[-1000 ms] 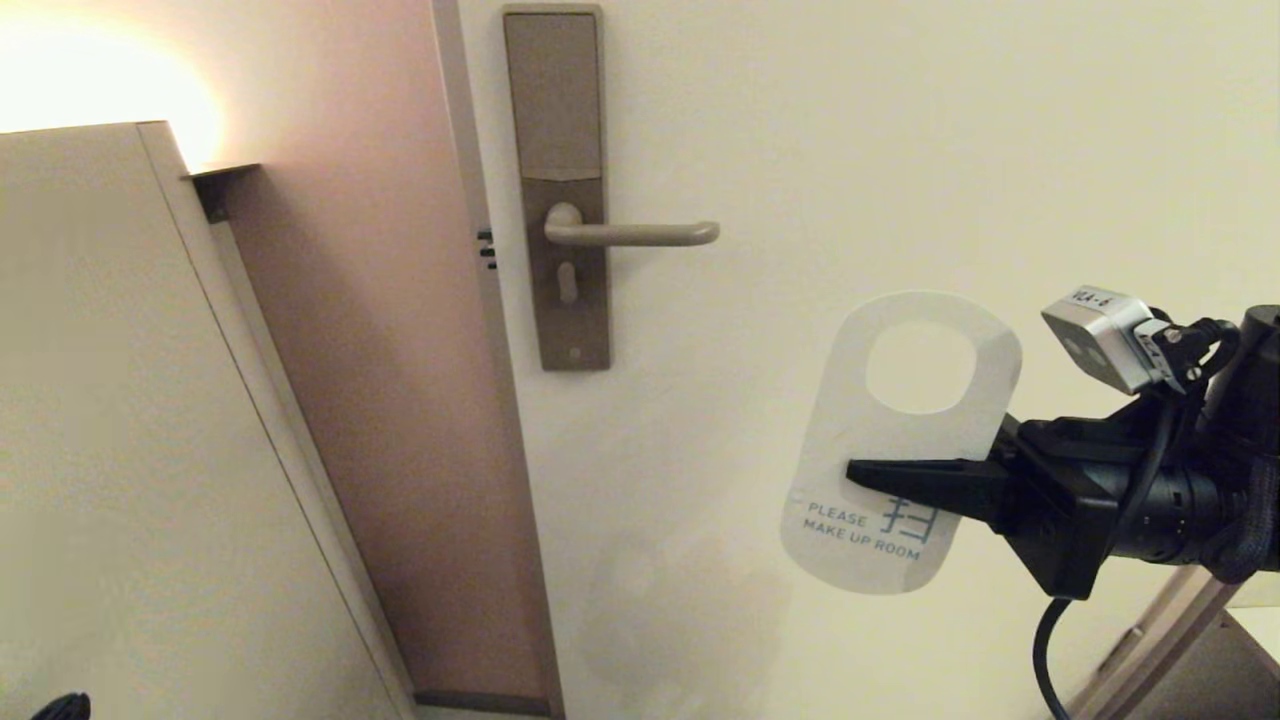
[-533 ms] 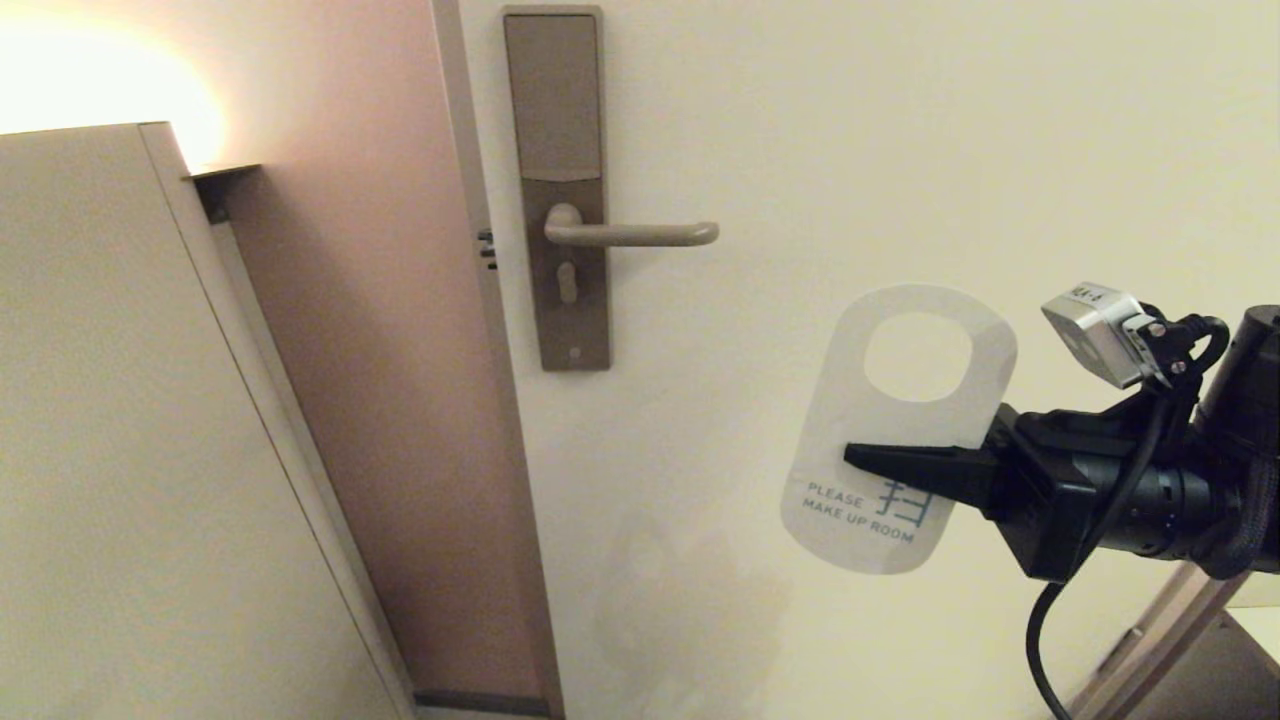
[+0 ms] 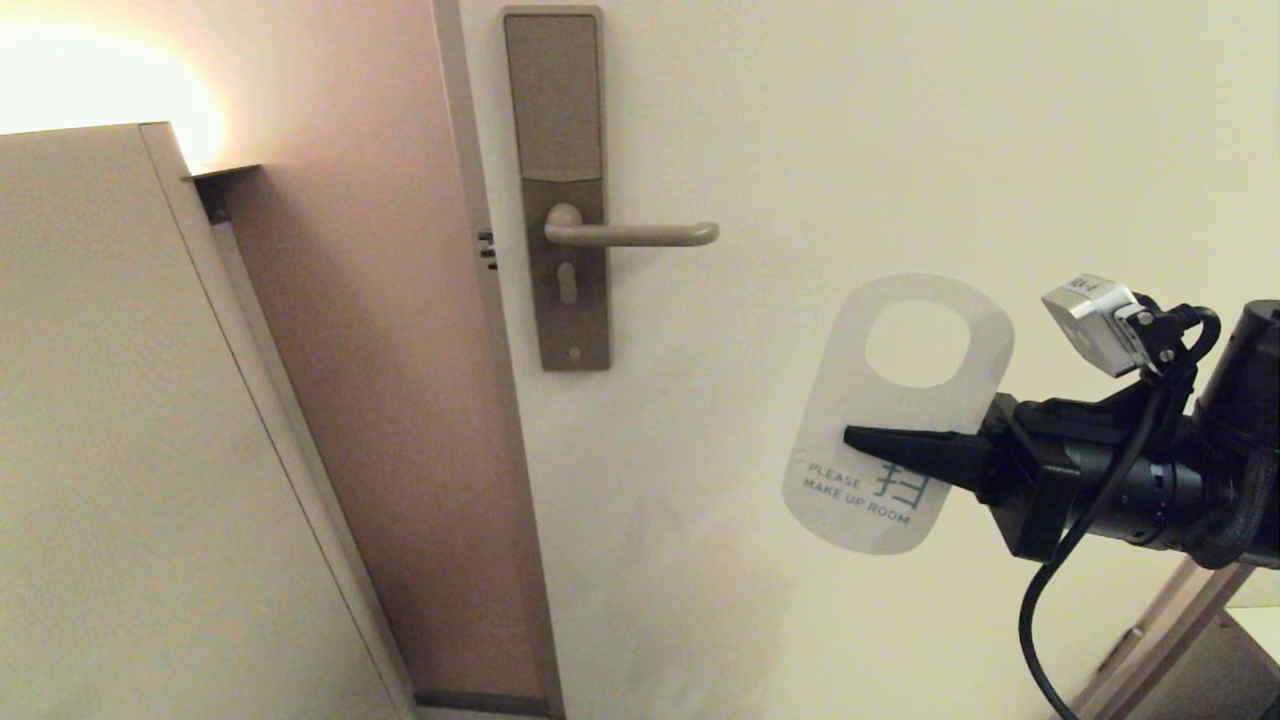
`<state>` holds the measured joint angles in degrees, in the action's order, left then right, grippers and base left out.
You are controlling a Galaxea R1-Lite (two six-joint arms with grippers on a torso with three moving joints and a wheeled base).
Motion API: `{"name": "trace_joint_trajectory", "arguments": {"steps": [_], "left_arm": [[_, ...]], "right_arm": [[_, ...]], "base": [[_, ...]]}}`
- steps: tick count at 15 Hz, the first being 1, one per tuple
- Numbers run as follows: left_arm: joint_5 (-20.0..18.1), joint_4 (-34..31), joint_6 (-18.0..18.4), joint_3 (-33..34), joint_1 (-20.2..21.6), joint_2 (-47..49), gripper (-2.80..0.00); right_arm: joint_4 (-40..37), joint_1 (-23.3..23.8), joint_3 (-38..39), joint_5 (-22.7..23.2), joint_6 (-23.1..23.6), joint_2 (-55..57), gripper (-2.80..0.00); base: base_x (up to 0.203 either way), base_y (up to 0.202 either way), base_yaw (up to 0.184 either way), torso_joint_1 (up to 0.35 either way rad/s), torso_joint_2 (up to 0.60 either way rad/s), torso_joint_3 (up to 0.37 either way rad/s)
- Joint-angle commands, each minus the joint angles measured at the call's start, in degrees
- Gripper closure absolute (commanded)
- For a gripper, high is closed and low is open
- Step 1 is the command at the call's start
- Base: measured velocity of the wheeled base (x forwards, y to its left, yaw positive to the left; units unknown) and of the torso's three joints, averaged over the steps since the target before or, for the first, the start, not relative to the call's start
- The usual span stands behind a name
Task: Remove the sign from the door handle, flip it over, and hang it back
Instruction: Hang the sign back with the other side facing out
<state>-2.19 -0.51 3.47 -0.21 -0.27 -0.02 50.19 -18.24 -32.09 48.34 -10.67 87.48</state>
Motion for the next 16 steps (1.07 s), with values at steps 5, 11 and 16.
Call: {"name": "trace_joint_trajectory", "arguments": {"steps": [5,11,16], "left_arm": [[0.3,0.0,-0.1,0.0,0.0,0.1,0.00],[0.3,0.0,-0.1,0.0,0.0,0.1,0.00],[0.3,0.0,-0.1,0.0,0.0,0.0,0.00]], "right_arm": [[0.2,0.1,-1.9,-2.2,0.0,1.8,0.00],[-0.5,-0.4,-8.6,-4.7,0.0,7.9,0.00],[-10.0,-1.6,-18.5,-11.1,2.1,12.4,0.00]], "base": [[0.000,0.000,0.000,0.000,0.00,0.000],[0.000,0.000,0.000,0.000,0.00,0.000],[0.000,0.000,0.000,0.000,0.00,0.000]]}}
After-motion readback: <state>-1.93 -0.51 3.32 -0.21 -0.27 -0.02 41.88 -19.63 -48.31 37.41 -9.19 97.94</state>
